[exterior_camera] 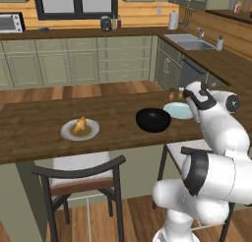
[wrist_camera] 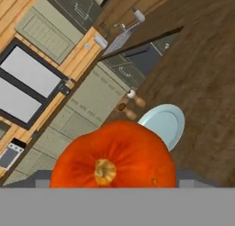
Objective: Pick the chicken drumstick and squash from their plates and place them in the bowl. Then put the bowl in the fridge.
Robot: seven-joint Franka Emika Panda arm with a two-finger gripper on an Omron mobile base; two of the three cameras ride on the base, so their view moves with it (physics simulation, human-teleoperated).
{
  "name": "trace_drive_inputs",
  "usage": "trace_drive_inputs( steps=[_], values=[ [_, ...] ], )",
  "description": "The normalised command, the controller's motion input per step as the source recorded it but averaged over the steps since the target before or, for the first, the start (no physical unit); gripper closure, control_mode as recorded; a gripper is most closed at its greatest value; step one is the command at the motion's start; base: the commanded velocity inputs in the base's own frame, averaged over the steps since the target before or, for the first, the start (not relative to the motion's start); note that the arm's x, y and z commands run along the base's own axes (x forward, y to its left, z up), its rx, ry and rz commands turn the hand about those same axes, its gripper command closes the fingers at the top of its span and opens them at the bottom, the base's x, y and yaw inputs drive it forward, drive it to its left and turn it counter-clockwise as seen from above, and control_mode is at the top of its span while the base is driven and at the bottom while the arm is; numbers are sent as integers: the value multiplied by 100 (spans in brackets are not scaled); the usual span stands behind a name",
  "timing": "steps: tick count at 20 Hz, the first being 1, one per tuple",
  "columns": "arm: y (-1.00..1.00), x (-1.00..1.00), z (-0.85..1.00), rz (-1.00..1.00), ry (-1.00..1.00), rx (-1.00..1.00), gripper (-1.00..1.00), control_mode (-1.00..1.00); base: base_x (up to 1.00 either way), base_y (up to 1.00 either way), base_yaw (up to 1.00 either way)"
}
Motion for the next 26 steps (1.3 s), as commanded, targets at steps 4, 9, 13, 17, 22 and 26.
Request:
trace_drive_inputs(
  steps=[4,9,13,17,22,26],
  values=[
    [48,-61,13,5,22,0,100,-100,0,0,0],
    [23,-66,44,2,3,-1,100,-100,0,0,0],
    [7,-22,45,12,12,3,100,-100,0,0,0],
    [44,0,-14,23,25,1,100,-100,0,0,0],
    [44,0,-2,21,37,-9,100,-100,0,0,0],
    [42,12,-38,16,20,-14,100,-100,0,0,0]
  ],
)
